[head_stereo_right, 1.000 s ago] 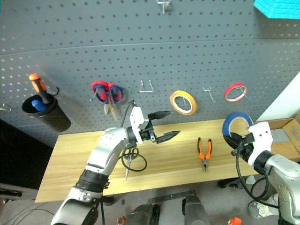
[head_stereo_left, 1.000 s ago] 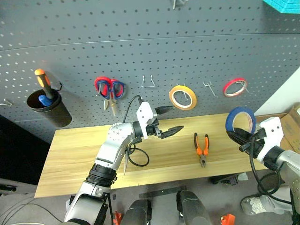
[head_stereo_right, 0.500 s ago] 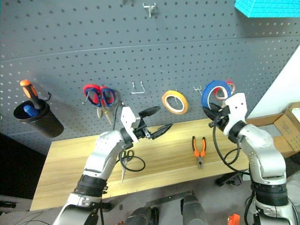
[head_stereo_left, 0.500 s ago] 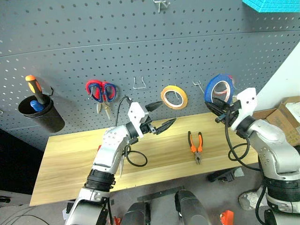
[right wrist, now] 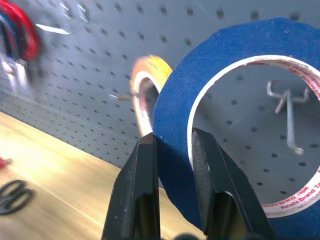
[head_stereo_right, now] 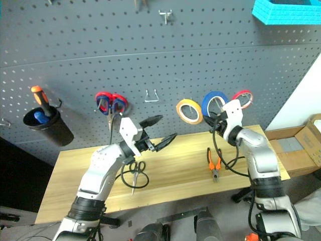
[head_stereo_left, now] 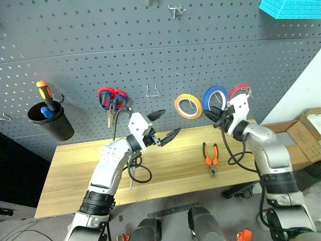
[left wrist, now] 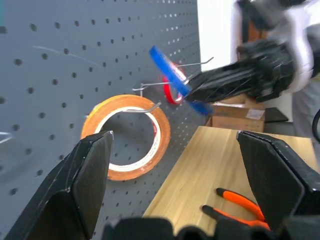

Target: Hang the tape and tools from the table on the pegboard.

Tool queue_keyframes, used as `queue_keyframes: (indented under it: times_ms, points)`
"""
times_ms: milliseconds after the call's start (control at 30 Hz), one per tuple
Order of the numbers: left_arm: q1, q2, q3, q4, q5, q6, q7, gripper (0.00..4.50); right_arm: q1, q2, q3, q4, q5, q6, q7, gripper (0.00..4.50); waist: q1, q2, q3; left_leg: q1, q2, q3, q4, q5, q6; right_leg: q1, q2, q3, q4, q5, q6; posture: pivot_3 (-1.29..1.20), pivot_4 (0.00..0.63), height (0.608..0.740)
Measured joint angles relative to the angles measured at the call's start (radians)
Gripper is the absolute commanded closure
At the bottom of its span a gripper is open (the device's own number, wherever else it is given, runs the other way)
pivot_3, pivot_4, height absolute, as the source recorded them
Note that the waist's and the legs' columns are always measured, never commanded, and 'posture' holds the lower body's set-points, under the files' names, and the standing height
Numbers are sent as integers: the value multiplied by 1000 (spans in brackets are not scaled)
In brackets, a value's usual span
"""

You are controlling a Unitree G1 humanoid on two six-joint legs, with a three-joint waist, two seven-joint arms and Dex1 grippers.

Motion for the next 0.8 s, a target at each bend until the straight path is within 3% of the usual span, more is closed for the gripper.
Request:
queue_keyframes:
  times_ms: [200,400,567,700,800]
  points:
    - [24,12,-2,-46,-1,26,13,235,-92,40,-22,213,-41,-95,-68,2149,30,0,0,0,4,0,0,1,-2,-1,5,1,0,3,-4,-133,144,740]
    - [35,10,-8,-67,-2,44,14,235,-40,36,-25,111,-30,-71,-60,74,47,0,0,-1,8,1,0,0,-2,-1,8,1,-1,3,-5,-138,167,740]
    - [73,23,-17,-74,1,62,10,235,180,-42,-48,-212,34,137,-63,74,69,0,1,-1,10,0,-1,0,-3,-1,9,2,-2,2,-6,-147,194,740]
    - [145,98,-36,-53,67,24,-13,235,428,-160,-79,-512,214,362,28,74,71,1,5,-1,13,1,-1,-1,-3,0,10,1,-3,-1,-9,-163,220,740]
    - [184,104,-36,-18,71,15,-23,235,466,-167,-23,-554,230,468,6,74,60,-2,12,2,15,2,0,-1,-3,2,11,2,-2,-4,-4,-164,235,740]
